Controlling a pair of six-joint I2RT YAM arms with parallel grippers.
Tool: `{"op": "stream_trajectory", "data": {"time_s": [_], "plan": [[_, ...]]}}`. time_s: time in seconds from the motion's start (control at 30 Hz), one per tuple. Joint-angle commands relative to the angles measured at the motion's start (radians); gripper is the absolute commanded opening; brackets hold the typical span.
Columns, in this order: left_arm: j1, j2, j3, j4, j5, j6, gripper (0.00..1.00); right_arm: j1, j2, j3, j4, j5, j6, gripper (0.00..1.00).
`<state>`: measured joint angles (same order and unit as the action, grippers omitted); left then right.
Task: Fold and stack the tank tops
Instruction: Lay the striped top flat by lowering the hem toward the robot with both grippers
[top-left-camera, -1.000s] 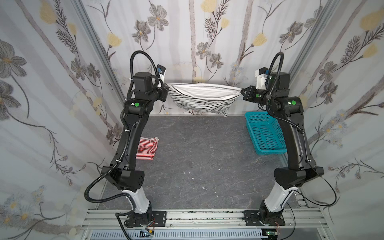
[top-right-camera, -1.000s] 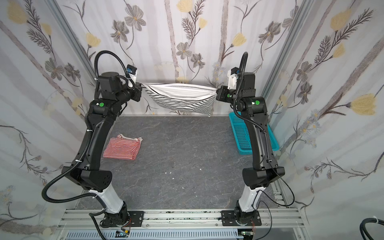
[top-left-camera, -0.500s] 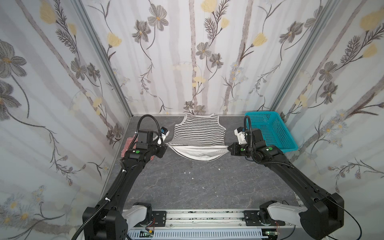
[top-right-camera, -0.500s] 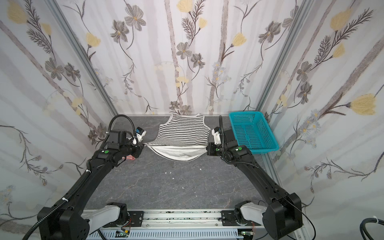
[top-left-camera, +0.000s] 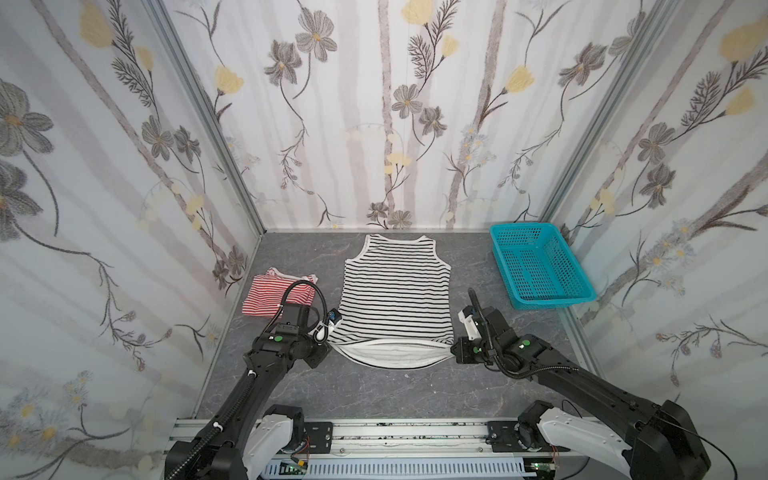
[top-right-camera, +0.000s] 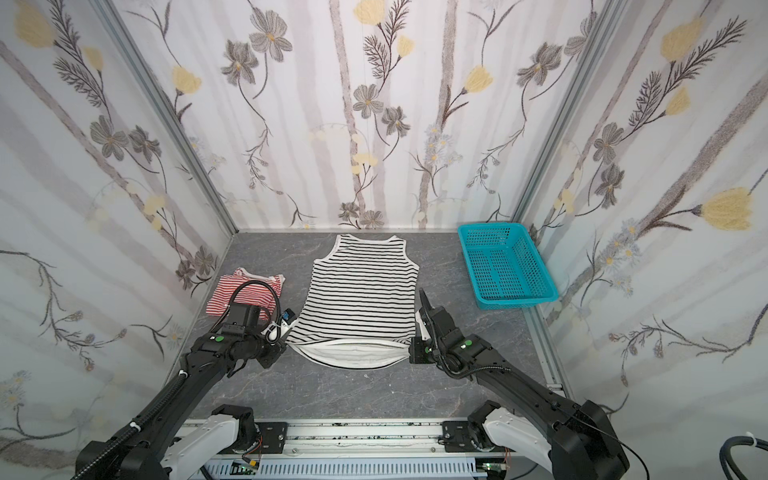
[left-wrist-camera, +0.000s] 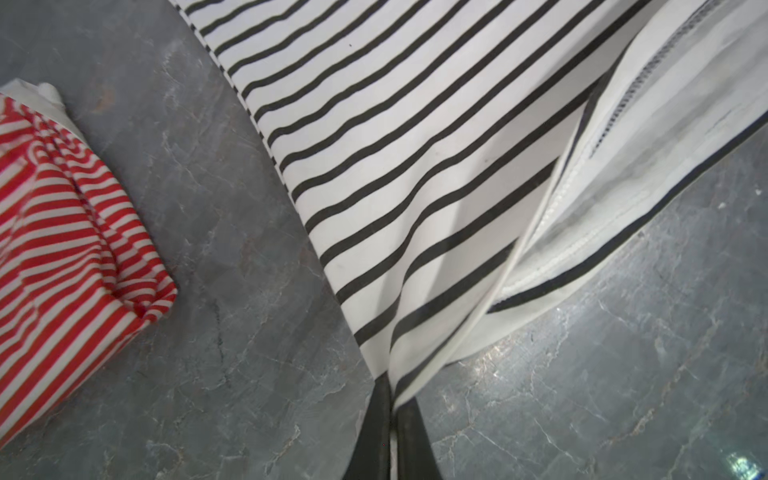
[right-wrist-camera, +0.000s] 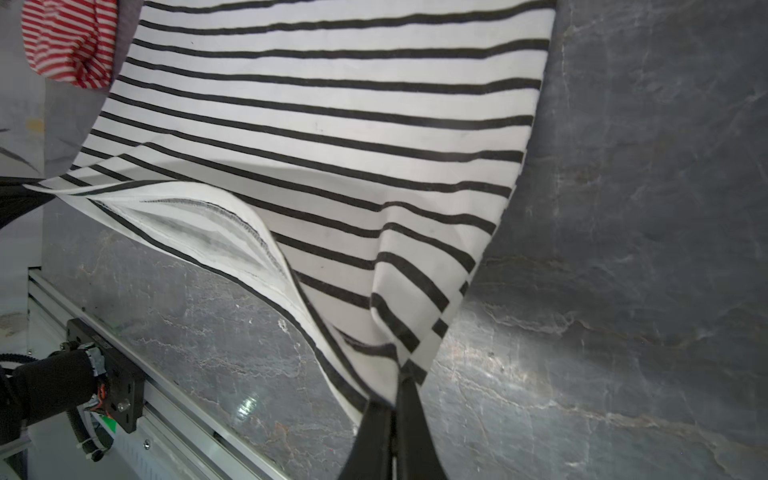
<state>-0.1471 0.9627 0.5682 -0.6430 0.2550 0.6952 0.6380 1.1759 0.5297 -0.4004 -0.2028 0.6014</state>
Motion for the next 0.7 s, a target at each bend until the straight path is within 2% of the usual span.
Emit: {"op": "stream_trajectory", "data": {"time_s": [0.0,0.2,0.27,0.5,0.57,0.6,0.67], "plan": [[0.001,-0.008,-0.024,-0.079,0.003,0.084,0.0,0.025,-0.039,-0.069,0.038,0.035,0.081,0.0],[0.0,-0.021,-0.072,-0.096,-0.029,0.126,0.0,0.034,-0.149,-0.187,0.044,0.062,0.142,0.0],[0.001,-0.023,-0.085,-0.098,-0.031,0.135,0.0,0.035,-0.175,-0.219,0.054,0.06,0.162,0.04],[0.001,0.045,-0.118,-0.098,-0.058,0.195,0.05,0.035,-0.2,-0.285,0.077,0.056,0.214,0.07],[0.001,0.054,-0.119,-0.101,-0.06,0.21,0.07,0.035,-0.208,-0.292,0.074,0.058,0.216,0.12],[0.001,0.056,-0.12,-0.102,-0.063,0.219,0.08,0.036,-0.216,-0.296,0.071,0.059,0.218,0.18],[0.0,0.053,-0.126,-0.104,-0.075,0.24,0.19,0.035,-0.23,-0.303,0.067,0.058,0.222,0.28]]}}
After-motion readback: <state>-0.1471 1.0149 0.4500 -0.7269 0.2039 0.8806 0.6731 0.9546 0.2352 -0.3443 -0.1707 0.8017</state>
